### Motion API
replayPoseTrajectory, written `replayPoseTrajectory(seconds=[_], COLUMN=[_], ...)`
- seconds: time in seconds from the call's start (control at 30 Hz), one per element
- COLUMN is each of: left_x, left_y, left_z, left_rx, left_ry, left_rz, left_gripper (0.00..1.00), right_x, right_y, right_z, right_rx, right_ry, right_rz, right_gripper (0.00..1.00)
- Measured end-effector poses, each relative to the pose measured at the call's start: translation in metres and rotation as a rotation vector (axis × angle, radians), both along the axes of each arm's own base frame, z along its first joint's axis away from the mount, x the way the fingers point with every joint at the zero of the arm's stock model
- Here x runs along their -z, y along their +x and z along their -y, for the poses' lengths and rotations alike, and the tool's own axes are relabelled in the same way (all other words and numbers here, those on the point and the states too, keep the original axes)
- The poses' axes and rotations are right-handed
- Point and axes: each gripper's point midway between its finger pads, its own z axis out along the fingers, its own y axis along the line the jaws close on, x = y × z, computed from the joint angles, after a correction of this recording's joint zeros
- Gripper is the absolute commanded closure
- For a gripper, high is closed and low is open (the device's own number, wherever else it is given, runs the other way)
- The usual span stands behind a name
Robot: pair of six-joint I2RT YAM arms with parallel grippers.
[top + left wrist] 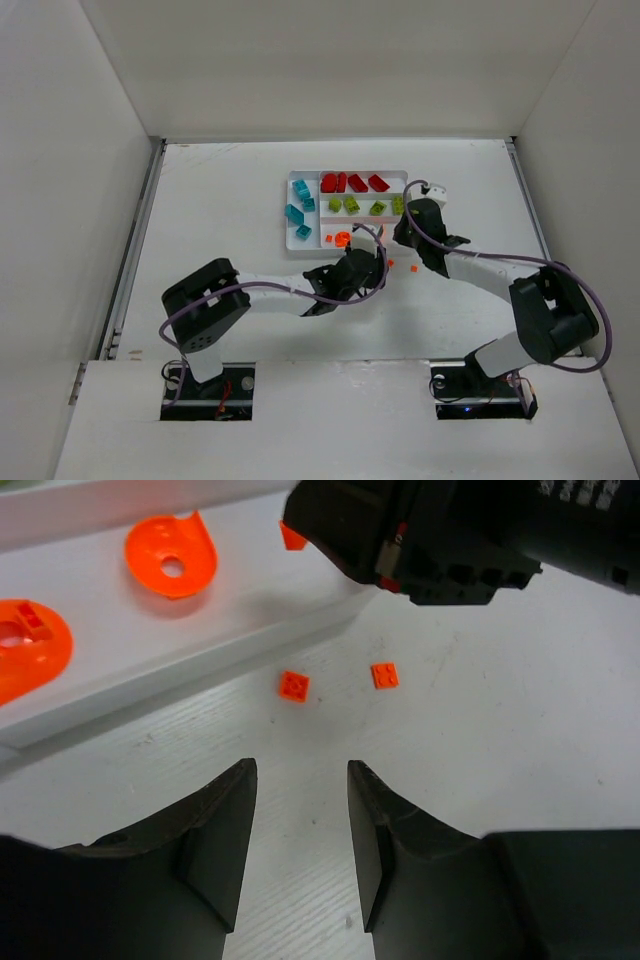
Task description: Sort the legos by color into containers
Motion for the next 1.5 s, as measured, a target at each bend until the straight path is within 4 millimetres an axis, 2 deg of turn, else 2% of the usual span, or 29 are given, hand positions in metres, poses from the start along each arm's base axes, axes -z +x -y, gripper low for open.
replayPoseTrajectory(seconds=[0.07,0.17,0.3,0.53,0.67,0.77,1.0,1.4,1.5], left_x=[0.010,0.022,0.036,0.057,0.066,0.069,0.071,0.073,0.073], left_y=[-0.003,-0.002,0.003,0.011,0.017,0.020,0.026,0.043,0.045], left_z=[0.009,0.018,0.028,0.034,0.035,0.038,0.047,0.049,0.051], left_rx=[0.019,0.032,0.037,0.047,0.056,0.067,0.085,0.073,0.076], left_ry=[0.017,0.039,0.068,0.128,0.167,0.186,0.214,0.251,0.256], left_rz=[-0.012,-0.024,-0.031,-0.036,-0.031,-0.022,-0.001,0.028,0.035], left_gripper=[0.61,0.61,0.62,0.64,0.65,0.66,0.69,0.69,0.73], right_x=[0.005,0.003,-0.006,-0.035,-0.029,-0.025,-0.041,-0.040,-0.040], right_y=[0.001,0.002,0.000,-0.025,-0.035,-0.041,-0.040,-0.040,-0.040], right_z=[0.003,0.005,0.006,0.018,0.024,0.027,0.025,0.025,0.025], right_rx=[0.007,0.011,0.012,0.024,0.039,0.043,0.045,0.047,0.047], right_ry=[-0.005,-0.005,0.011,0.068,0.079,0.085,0.114,0.117,0.117], right_rz=[-0.012,-0.006,0.025,0.123,0.129,0.124,0.176,0.175,0.175], right_gripper=[0.63,0.59,0.58,0.57,0.57,0.54,0.54,0.54,0.54])
